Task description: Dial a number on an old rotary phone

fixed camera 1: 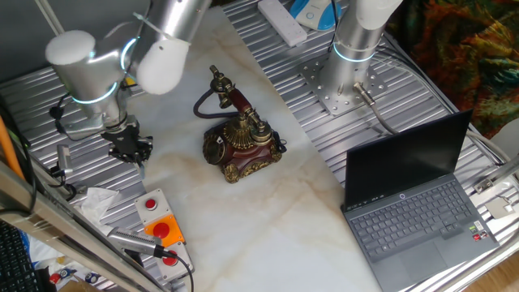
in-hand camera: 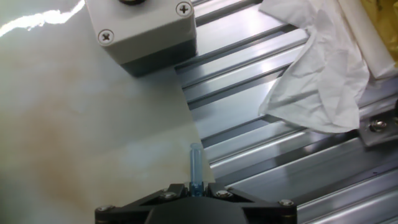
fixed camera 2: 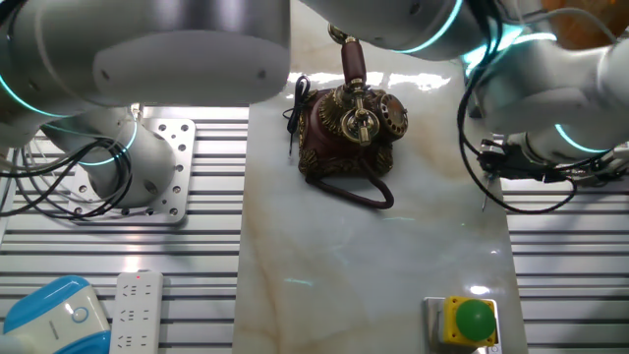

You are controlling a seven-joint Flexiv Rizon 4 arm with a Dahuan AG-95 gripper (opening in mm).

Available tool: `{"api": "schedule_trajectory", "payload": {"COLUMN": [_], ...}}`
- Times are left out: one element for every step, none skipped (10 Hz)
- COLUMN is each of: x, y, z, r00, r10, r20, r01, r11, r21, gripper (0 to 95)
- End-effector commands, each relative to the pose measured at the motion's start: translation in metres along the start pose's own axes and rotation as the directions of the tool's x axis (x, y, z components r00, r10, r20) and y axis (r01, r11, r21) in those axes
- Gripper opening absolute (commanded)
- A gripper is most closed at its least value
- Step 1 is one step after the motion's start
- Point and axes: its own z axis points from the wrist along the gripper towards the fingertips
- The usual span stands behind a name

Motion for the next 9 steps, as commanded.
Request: {"api": "schedule_trajectory", "payload": {"x": [0.002, 0.001, 0.001, 0.001, 0.001, 0.001, 0.0, 0.001, 0.001], "y": [0.001, 0.001, 0.0, 0.001, 0.001, 0.001, 0.002, 0.001, 0.0], "z": [-0.008, -0.013, -0.015, -0.017, -0.02, -0.023, -0.031, -0.038, -0.045], "r00": [0.999, 0.998, 0.998, 0.996, 0.991, 0.985, 0.972, 0.956, 0.927], "r10": [0.034, 0.051, 0.056, 0.078, 0.124, 0.159, 0.221, 0.278, 0.361], "r20": [-0.018, -0.024, -0.035, -0.043, -0.054, -0.07, -0.079, -0.088, -0.098], "r01": [-0.033, -0.049, -0.053, -0.075, -0.119, -0.153, -0.213, -0.269, -0.35], "r11": [0.997, 0.996, 0.996, 0.994, 0.99, 0.984, 0.973, 0.957, 0.929], "r21": [0.065, 0.069, 0.074, 0.077, 0.081, 0.086, 0.091, 0.104, 0.118], "gripper": [0.0, 0.0, 0.0, 0.0, 0.0, 0.0, 0.0, 0.0, 0.0]}}
